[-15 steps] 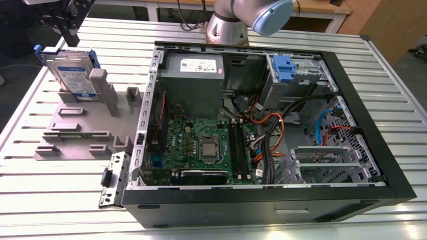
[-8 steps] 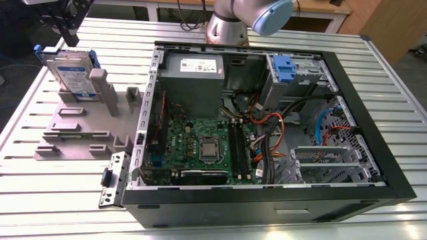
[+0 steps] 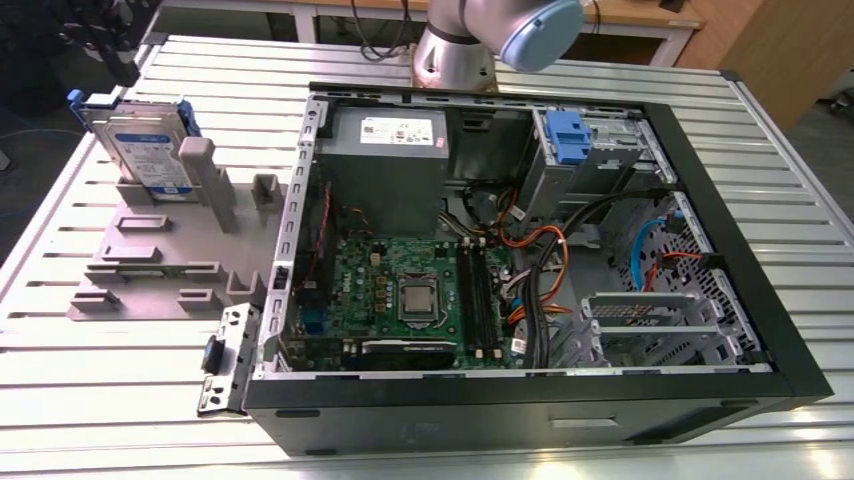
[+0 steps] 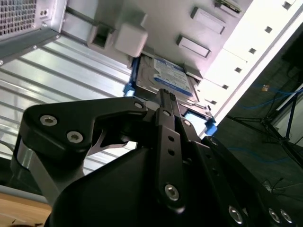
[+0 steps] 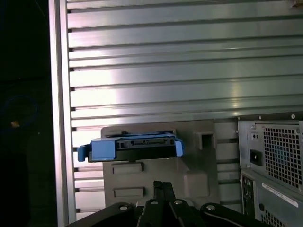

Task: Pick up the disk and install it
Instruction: 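Reach for the disk, then pick up the disk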

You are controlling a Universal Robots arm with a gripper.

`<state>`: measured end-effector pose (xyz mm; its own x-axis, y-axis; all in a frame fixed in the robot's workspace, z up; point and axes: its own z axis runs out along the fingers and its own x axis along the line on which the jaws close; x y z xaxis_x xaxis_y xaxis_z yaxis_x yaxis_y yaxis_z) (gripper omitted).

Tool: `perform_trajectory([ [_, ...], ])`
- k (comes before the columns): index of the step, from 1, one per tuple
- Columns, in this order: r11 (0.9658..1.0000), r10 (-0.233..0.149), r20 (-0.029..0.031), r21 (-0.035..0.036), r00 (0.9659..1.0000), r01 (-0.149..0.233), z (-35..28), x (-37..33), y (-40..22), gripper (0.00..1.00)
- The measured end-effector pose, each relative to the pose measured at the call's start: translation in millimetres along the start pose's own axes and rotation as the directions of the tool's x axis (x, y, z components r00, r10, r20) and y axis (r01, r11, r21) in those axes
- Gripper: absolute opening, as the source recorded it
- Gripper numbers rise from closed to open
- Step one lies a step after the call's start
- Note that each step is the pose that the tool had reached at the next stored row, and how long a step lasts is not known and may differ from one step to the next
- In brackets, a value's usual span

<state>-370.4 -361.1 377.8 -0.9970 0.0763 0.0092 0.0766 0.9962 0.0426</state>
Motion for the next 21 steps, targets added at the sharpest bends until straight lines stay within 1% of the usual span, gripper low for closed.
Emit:
perform_trajectory([
  [3, 1.0000, 0.000, -0.0002, 0.0001, 1.0000, 0.000, 0.7, 13.9, 1.5, 0.11],
  [7, 1.0000, 0.000, 0.0000, 0.0000, 1.0000, 0.000, 2.3, 30.6, 4.6, 0.11],
  [10, 1.0000, 0.000, -0.0005, 0.0001, 1.0000, 0.000, 3.4, 40.3, 8.6, 0.11],
  [13, 1.0000, 0.000, -0.0010, 0.0001, 1.0000, 0.000, 4.9, 45.3, 15.0, 0.11],
  [15, 1.0000, 0.000, -0.0011, 0.0002, 1.0000, 0.000, 5.7, 48.6, 17.8, 0.11],
  [17, 1.0000, 0.000, -0.0010, 0.0001, 1.0000, 0.000, 6.0, 50.0, 18.2, 0.11],
  [21, 1.0000, 0.000, -0.0010, 0.0001, 1.0000, 0.000, 6.0, 50.3, 18.2, 0.11],
])
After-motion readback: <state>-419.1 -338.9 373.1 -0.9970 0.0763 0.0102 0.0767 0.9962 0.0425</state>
